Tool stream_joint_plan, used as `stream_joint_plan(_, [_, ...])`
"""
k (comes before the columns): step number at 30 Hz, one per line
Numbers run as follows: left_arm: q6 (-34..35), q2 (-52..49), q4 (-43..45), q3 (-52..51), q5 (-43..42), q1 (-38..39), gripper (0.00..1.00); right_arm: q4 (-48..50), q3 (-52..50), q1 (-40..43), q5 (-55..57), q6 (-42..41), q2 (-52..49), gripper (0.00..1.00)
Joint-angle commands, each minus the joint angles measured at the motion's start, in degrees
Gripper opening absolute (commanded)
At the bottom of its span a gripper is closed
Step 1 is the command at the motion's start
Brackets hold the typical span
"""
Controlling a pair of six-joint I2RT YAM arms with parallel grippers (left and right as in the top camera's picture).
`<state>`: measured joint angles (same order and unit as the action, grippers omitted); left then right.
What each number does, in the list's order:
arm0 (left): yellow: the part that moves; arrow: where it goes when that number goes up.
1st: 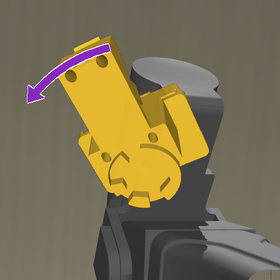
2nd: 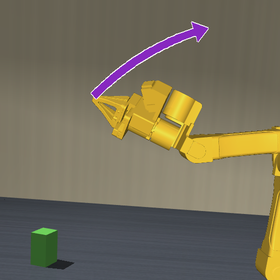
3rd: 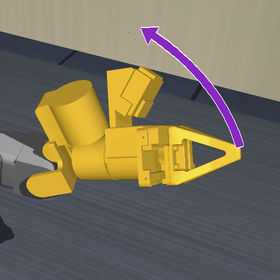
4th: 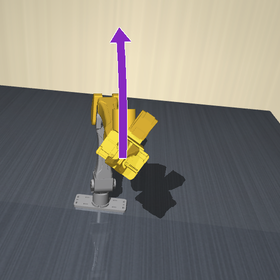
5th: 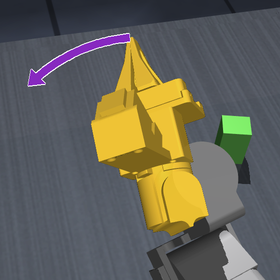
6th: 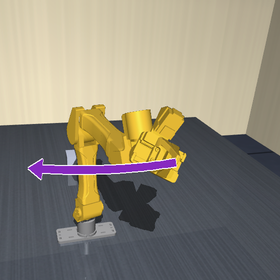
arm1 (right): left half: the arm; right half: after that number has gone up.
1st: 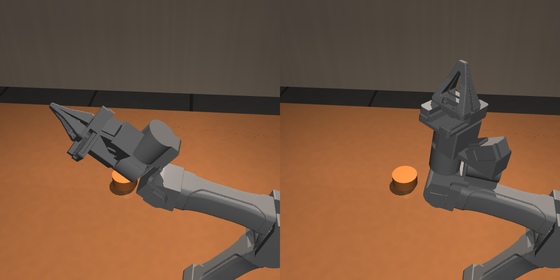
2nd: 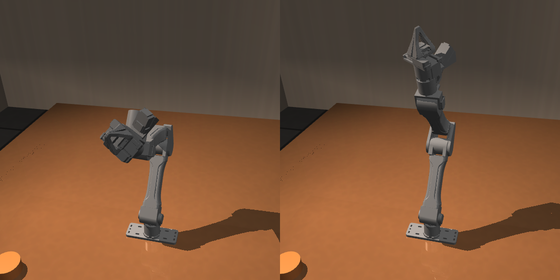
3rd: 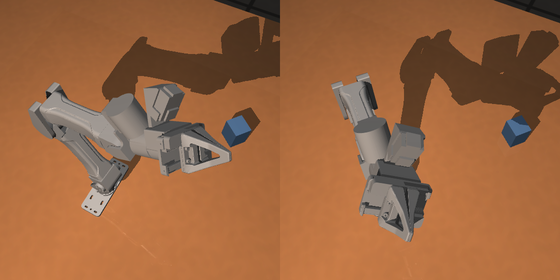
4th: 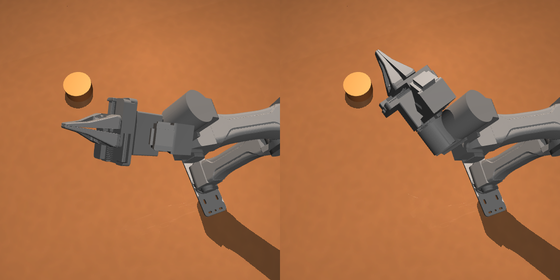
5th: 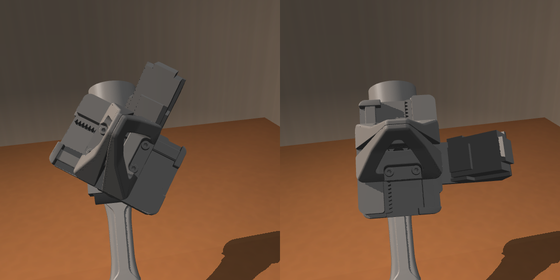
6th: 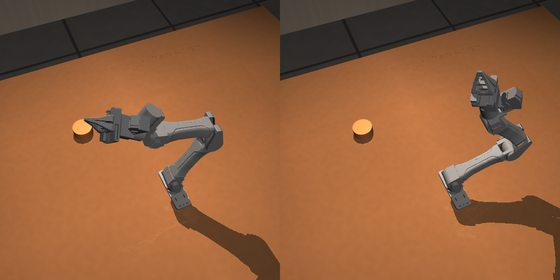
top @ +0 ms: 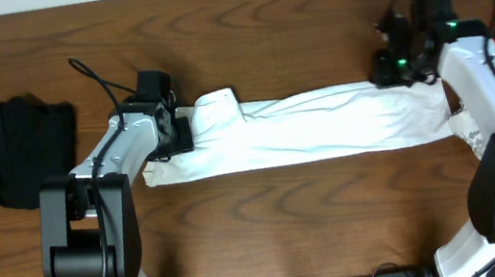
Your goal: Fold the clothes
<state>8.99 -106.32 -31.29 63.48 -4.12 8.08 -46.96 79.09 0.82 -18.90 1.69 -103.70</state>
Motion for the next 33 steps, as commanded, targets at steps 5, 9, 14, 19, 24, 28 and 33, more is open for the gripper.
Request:
stream_joint_plan(5, [-0.5,-1.2,-0.9,-0.2,0.5,-0.6,0.48,4.6,-0.1,-10.3,-5.1,-0.1,-3.9,0.12])
stream_joint_plan(9, [-0.5,-1.2,-1.0,-0.2,0.5,-0.6,0.49,7.9,-0.1,-14.0,-5.1,-1.9,-6.5,0.12])
stream_joint_plan(14, [-0.5,-1.2,-1.0,-0.2,0.5,-0.6,0.49,9.7,-0.1,-16.5,-5.1,-4.5,-10.5,0.12])
stream_joint_plan(19, [-0.5,-1.2,-1.0,-0.2,0.5,-0.6,0.49,9.4,-0.1,-17.7,-4.9,-4.7,-13.7,0.11])
stream_joint_plan(24, [-0.5,-1.2,-0.9,-0.2,0.5,-0.6,0.49,8.1,-0.1,-17.3,0.3,-6.6,-14.3,0.11])
stream_joint_plan(28, [-0.5,-1.2,-1.0,-0.2,0.5,-0.6,0.48,4.3,-0.1,-15.8,6.8,-6.8,-14.3,0.11])
stream_joint_plan(33, [-0.5,-1.2,-1.0,-0.2,0.5,-0.6,0.49,-0.1,-0.2,-12.9,14.7,-6.8,-14.3,0.11])
